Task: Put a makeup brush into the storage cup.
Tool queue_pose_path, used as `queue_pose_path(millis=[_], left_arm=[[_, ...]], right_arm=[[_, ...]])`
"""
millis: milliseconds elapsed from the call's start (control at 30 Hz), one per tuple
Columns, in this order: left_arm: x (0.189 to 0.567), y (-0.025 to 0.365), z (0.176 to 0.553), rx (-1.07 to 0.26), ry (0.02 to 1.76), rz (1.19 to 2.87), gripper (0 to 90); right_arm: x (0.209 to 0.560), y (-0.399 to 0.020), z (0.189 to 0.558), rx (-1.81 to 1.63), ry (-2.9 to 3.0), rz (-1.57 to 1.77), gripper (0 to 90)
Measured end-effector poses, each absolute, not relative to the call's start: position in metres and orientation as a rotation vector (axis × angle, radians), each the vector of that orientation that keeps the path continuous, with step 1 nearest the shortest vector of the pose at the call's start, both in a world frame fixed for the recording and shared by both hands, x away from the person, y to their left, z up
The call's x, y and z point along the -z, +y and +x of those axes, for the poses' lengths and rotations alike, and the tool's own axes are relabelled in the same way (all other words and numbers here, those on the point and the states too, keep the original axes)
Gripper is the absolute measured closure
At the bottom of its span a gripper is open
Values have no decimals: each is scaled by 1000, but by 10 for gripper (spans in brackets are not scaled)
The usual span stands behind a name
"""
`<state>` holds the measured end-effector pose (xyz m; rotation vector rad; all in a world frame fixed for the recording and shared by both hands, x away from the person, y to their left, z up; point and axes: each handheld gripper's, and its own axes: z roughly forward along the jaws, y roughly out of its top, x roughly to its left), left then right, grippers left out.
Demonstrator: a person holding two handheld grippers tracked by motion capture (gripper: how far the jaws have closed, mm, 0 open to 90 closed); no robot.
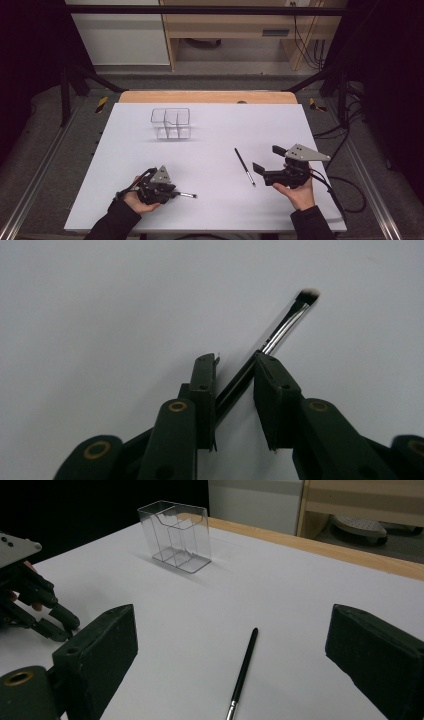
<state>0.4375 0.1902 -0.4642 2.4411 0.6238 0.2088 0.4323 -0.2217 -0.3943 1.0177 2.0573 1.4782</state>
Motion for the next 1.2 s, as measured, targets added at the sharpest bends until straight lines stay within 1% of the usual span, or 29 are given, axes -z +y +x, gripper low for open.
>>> queue_pose_path(millis=[333,467,667,800,967,1000,1200], left_arm=[[462,191,437,-175,630,2457,775],[462,191,437,-179,640,2462,834],[462,192,438,-169,666,2456,836],[461,193,438,-196,688,2458,835],[461,191,438,-199,696,2467,820],[460,191,438,-184,692,2470,801],[456,191,438,-194,691,2458,684]], right_arm=[[395,-222,433,-1475,2057,1020,69],[395,-222,433,-1475,2056,1019,69],[395,-222,433,-1474,2057,1019,69],[394,-222,432,-1476,2056,1022,69],[394,-222,432,-1474,2060,1019,69],[394,-222,432,-1476,2058,1023,69],[394,-223,432,-1476,2053,1017,68]])
